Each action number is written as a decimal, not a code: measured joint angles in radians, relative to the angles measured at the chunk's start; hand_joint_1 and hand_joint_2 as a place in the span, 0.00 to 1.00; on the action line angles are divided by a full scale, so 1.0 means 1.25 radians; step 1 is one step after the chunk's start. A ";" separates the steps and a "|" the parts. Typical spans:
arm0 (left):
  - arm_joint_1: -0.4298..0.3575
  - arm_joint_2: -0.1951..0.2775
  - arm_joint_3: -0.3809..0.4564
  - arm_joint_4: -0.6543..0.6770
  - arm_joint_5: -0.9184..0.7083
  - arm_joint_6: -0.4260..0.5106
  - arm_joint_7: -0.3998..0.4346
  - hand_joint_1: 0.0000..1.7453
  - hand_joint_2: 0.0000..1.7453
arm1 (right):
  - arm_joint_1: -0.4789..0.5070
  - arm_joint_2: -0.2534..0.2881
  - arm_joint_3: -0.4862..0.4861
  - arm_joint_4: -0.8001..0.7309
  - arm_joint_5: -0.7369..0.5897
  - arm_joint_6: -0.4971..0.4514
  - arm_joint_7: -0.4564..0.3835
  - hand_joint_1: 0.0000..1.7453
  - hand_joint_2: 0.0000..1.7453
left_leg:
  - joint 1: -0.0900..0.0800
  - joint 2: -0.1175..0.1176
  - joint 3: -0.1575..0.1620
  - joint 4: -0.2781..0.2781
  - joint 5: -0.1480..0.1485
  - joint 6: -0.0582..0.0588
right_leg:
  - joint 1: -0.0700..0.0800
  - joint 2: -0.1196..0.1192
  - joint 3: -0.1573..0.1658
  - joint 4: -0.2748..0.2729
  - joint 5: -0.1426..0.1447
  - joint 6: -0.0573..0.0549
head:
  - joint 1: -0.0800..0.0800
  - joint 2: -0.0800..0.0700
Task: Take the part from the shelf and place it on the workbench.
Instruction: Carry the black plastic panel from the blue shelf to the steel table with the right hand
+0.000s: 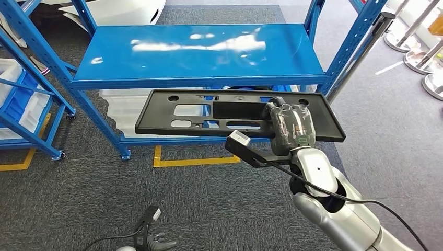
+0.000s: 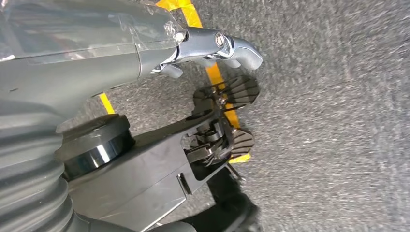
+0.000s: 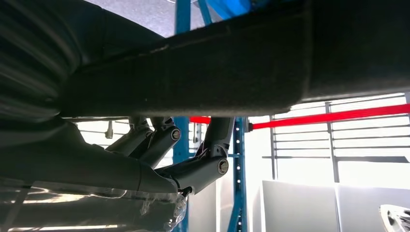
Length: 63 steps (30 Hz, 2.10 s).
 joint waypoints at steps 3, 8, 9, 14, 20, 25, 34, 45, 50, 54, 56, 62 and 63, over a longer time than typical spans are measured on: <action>0.000 0.000 -0.001 0.000 0.000 0.000 0.000 0.00 1.00 | 0.000 0.000 -0.003 -0.001 0.000 0.000 0.000 1.00 1.00 | -0.001 0.007 -0.015 0.005 0.018 -0.011 | 0.008 -0.015 0.089 -0.140 -0.019 -0.011 | 0.004 0.000; 0.001 -0.001 -0.002 0.000 0.000 0.000 0.000 0.00 1.00 | -0.001 0.002 -0.005 -0.001 0.002 0.001 0.000 1.00 1.00 | 0.001 -0.004 -0.040 0.048 -0.028 -0.034 | 0.006 -0.008 0.069 -0.165 0.015 -0.036 | -0.004 0.000; 0.002 -0.001 -0.002 0.000 0.001 0.000 0.001 0.00 1.00 | -0.002 0.003 -0.005 -0.001 0.002 0.001 0.000 1.00 1.00 | 0.002 -0.010 -0.052 0.093 -0.072 -0.036 | 0.006 -0.007 0.056 -0.164 0.025 -0.039 | -0.009 0.000; 0.002 -0.001 -0.002 0.000 0.005 0.000 0.001 0.00 1.00 | -0.002 0.008 -0.005 -0.001 0.003 0.003 0.001 1.00 1.00 | 0.003 -0.017 -0.027 0.220 -0.097 -0.034 | 0.010 0.011 -0.013 -0.151 0.072 -0.039 | -0.025 0.000; 0.001 -0.001 -0.002 0.000 0.006 0.004 0.001 0.00 1.00 | -0.004 0.012 -0.006 0.000 0.003 0.004 0.001 1.00 1.00 | -0.001 -0.054 0.116 -0.001 -0.098 -0.018 | 0.007 0.034 -0.048 -0.158 0.131 -0.015 | -0.026 0.000; -0.002 -0.002 -0.002 0.000 0.003 0.013 0.000 0.00 1.00 | -0.004 0.013 -0.009 0.001 0.011 0.010 0.000 1.00 1.00 | 0.003 -0.024 0.063 -0.012 -0.041 0.007 | 0.001 0.014 -0.085 -0.036 -0.015 0.003 | -0.012 0.000; -0.001 -0.002 -0.002 0.000 0.000 0.018 0.000 0.00 1.00 | -0.001 0.013 -0.015 0.002 0.017 0.014 0.000 1.00 1.00 | 0.003 0.006 -0.013 -0.009 0.012 -0.001 | -0.003 0.004 -0.038 0.078 0.073 0.011 | 0.005 0.000; 0.000 -0.002 -0.002 0.000 -0.003 0.018 0.001 0.00 1.00 | 0.008 0.022 -0.025 0.001 0.023 0.019 0.002 1.00 1.00 | 0.005 -0.015 -0.067 0.210 -0.086 -0.042 | 0.010 0.013 0.077 -0.168 0.004 -0.045 | -0.020 0.000; -0.001 0.001 -0.002 0.000 -0.002 0.024 0.002 0.00 1.00 | 0.006 0.024 -0.025 0.001 0.016 0.013 0.002 1.00 1.00 | 0.003 -0.051 0.052 0.016 -0.048 -0.025 | 0.007 0.032 0.049 -0.151 0.013 -0.031 | -0.024 0.000; -0.001 0.001 -0.002 0.000 -0.001 0.030 0.003 0.00 1.00 | 0.001 0.025 -0.025 0.001 0.014 0.011 0.002 1.00 1.00 | 0.008 -0.035 0.051 -0.007 -0.035 -0.009 | 0.006 0.030 0.033 -0.128 -0.001 -0.015 | -0.020 0.000; -0.001 0.001 -0.002 0.000 -0.001 0.031 0.003 0.00 1.00 | -0.002 0.026 -0.025 0.001 0.014 0.010 0.002 1.00 1.00 | 0.008 -0.027 0.049 -0.014 -0.029 -0.002 | 0.004 0.017 -0.005 -0.048 -0.047 -0.008 | -0.011 0.000; 0.003 0.001 -0.002 0.000 -0.001 0.033 -0.001 0.00 1.00 | -0.005 0.027 -0.025 0.005 0.014 0.010 0.002 1.00 1.00 | 0.009 -0.003 0.040 -0.007 -0.026 -0.007 | -0.008 -0.006 0.001 -0.047 -0.014 0.006 | 0.007 0.000; 0.002 0.001 -0.002 0.000 -0.001 0.033 -0.002 0.00 1.00 | -0.006 0.027 -0.025 0.005 0.015 0.010 0.002 1.00 1.00 | 0.008 0.000 0.039 -0.004 -0.027 -0.011 | -0.006 -0.016 0.026 -0.098 0.004 0.006 | 0.011 0.000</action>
